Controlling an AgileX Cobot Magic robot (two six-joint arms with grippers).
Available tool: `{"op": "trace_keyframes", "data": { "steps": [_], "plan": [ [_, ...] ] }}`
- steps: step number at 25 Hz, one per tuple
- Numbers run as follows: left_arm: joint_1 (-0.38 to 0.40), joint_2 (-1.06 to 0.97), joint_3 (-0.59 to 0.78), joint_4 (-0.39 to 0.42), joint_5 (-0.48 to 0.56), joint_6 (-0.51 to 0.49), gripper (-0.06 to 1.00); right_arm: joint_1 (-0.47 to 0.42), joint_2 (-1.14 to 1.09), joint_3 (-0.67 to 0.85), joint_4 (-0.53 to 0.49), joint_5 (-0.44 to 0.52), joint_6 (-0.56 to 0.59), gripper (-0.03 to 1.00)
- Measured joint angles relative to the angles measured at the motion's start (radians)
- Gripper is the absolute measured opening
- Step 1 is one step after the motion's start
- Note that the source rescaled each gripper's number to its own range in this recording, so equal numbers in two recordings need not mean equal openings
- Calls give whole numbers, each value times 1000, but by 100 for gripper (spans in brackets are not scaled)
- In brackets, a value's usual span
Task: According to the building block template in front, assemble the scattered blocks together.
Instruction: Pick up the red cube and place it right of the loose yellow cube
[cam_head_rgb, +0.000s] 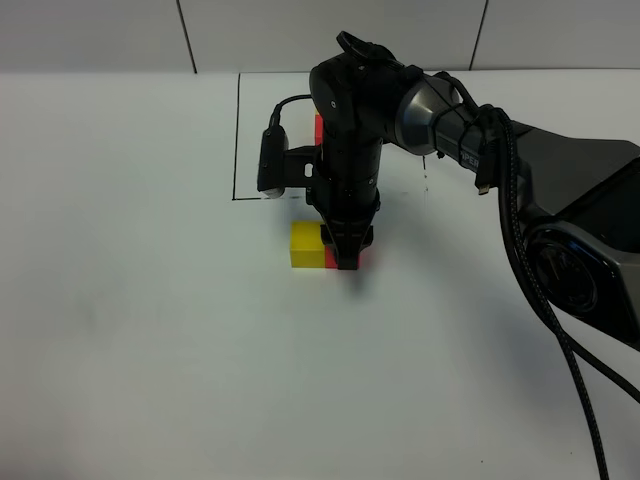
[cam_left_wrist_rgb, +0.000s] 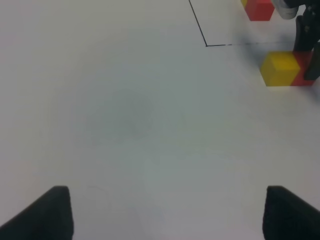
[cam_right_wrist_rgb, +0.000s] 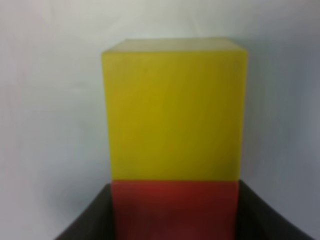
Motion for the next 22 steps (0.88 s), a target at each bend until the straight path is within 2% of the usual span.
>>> {"op": "trace_keyframes", "data": {
  "steps": [18, 20, 22],
  "plan": [
    [0, 0, 0, 0, 0, 0, 63, -2, 0, -1, 8, 2, -7, 1],
    [0, 0, 0, 0, 0, 0, 63, -2, 0, -1, 19, 2, -7, 10],
    [0, 0, 0, 0, 0, 0, 63, -2, -2, -1, 31, 4, -4, 30]
  ]
}}
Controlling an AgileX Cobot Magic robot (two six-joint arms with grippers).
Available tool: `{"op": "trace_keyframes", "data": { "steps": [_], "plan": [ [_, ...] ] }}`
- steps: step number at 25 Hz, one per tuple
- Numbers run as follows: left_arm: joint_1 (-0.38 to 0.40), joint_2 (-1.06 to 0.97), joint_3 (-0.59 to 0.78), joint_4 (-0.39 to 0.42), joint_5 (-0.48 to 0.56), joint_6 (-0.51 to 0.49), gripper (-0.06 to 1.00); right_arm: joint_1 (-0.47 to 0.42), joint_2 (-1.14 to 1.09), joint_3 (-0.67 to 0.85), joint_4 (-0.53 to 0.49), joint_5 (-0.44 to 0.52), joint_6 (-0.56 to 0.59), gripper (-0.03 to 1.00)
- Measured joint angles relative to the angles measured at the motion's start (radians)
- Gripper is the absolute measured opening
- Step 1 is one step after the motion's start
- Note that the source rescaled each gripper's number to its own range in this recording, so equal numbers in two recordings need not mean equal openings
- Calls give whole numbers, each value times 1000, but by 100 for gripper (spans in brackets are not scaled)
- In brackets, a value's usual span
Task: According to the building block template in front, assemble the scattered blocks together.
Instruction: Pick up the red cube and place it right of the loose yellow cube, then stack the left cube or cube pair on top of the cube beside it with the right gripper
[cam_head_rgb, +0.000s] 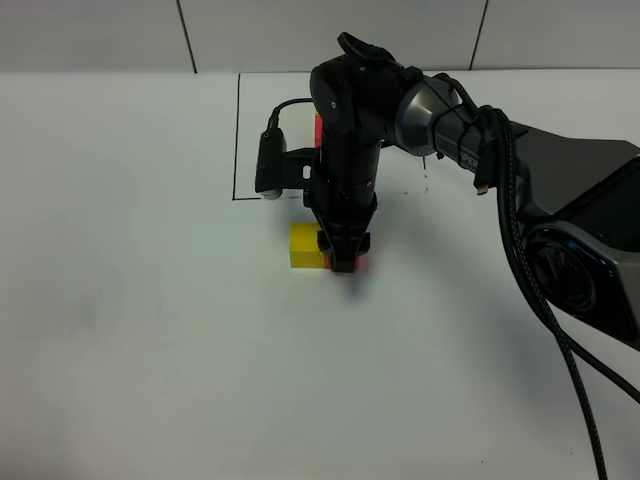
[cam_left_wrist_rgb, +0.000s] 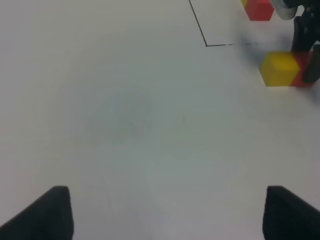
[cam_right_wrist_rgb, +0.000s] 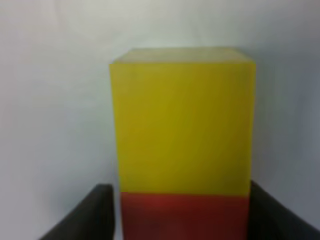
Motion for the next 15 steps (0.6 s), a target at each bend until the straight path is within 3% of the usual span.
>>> {"op": "trace_keyframes", "data": {
  "steps": [3, 5, 10, 13, 15],
  "plan": [
    [0, 0, 0, 0, 0, 0, 63, -1, -32, 1, 5, 1, 22, 59],
    [0, 0, 0, 0, 0, 0, 63, -6, -69, 1, 5, 1, 56, 70],
    [0, 0, 0, 0, 0, 0, 63, -63, -192, 52, 30, 0, 183, 75],
    [0, 0, 0, 0, 0, 0, 63, -119, -320, 169, 53, -16, 228, 75],
    [0, 0, 0, 0, 0, 0, 63, -158, -429, 299, 81, -83, 275, 75]
  ]
}}
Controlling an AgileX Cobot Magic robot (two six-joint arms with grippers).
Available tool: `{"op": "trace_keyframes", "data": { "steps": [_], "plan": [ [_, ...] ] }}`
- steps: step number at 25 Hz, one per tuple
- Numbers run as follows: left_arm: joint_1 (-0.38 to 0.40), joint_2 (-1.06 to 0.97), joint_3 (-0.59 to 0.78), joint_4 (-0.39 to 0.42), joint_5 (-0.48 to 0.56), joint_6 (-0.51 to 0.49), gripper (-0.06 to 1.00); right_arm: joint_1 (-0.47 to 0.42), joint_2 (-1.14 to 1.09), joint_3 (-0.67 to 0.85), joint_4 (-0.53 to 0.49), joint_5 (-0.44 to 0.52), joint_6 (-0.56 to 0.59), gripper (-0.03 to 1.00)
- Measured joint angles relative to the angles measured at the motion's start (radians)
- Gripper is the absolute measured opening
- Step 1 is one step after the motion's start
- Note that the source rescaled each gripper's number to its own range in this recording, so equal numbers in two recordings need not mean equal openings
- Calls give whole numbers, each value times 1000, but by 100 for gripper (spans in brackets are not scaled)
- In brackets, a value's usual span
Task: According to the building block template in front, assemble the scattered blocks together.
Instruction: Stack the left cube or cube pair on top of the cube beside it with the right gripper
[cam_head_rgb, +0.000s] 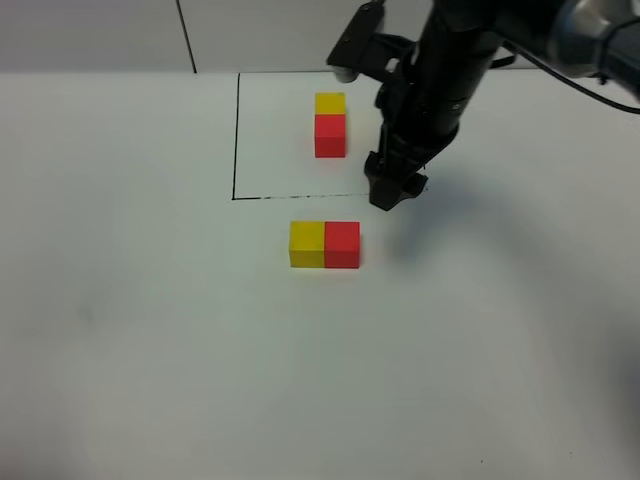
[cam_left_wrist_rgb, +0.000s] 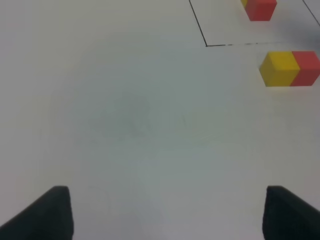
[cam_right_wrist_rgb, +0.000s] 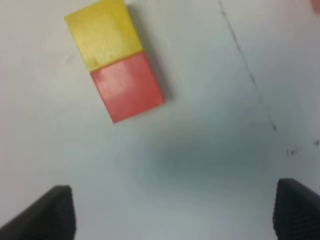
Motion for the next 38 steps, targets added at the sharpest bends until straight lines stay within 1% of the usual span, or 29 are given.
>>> {"op": "trace_keyframes", "data": {
  "steps": [1, 3, 6, 9, 11, 14, 18, 20, 23, 26, 30, 35, 38],
  "plan": [
    [0, 0, 0, 0, 0, 0, 63, -15, -56, 64, 21, -41, 20, 75],
    [0, 0, 0, 0, 0, 0, 63, -50, -157, 235, 62, -157, 56, 75],
    [0, 0, 0, 0, 0, 0, 63, -88, -300, 478, 96, -326, 119, 75],
    [0, 0, 0, 0, 0, 0, 63, -97, -426, 680, 107, -487, 207, 75],
    [0, 0, 0, 0, 0, 0, 63, -97, -503, 786, 112, -567, 239, 75],
    [0, 0, 0, 0, 0, 0, 63, -97, -572, 876, 113, -603, 252, 75],
    [0, 0, 0, 0, 0, 0, 63, -97, -589, 899, 94, -615, 253, 75],
    [0, 0, 0, 0, 0, 0, 63, -97, -587, 888, 81, -613, 252, 75],
    [0, 0, 0, 0, 0, 0, 63, -93, -544, 804, 40, -552, 217, 75],
    [0, 0, 0, 0, 0, 0, 63, -58, -425, 658, -15, -449, 167, 75],
    [0, 0, 0, 0, 0, 0, 63, 17, -228, 408, -81, -318, 63, 75],
    [0, 0, 0, 0, 0, 0, 63, 113, 30, 106, -93, -138, -75, 75],
    [0, 0, 0, 0, 0, 0, 63, 151, 147, -19, -93, -58, -145, 75]
  ]
}}
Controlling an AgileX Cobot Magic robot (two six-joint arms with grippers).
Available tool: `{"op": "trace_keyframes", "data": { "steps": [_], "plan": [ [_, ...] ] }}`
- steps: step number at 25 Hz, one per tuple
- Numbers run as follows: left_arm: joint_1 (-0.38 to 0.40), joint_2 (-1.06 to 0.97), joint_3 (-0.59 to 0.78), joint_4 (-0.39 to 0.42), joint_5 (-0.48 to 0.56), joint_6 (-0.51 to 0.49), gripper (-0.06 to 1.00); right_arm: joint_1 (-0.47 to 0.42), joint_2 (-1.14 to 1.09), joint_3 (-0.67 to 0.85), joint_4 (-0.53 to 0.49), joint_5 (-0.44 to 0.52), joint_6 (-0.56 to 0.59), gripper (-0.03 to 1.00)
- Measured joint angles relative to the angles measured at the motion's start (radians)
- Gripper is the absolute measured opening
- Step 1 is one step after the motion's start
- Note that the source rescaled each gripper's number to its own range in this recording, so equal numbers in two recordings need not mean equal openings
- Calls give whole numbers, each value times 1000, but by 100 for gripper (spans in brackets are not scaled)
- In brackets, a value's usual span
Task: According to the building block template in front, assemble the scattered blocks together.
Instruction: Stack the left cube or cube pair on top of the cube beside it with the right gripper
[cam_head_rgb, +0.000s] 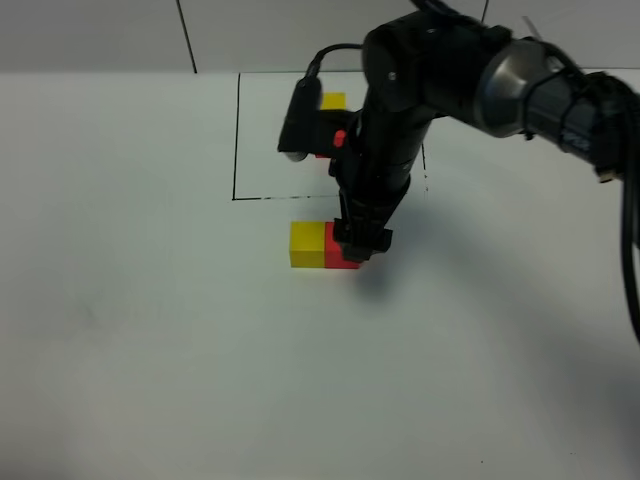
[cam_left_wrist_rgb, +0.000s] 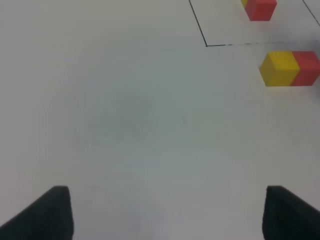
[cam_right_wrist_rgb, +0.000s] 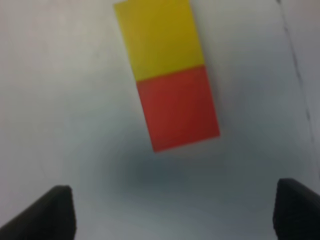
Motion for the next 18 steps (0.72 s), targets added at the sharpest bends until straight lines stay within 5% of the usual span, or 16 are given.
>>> {"op": "trace_keyframes", "data": {
  "steps": [9, 18],
  "plan": [
    [0, 0, 0, 0, 0, 0, 63, 38, 171, -213, 2, 48, -77, 75],
    [0, 0, 0, 0, 0, 0, 63, 38, 232, -234, 4, 54, -85, 75]
  ]
}}
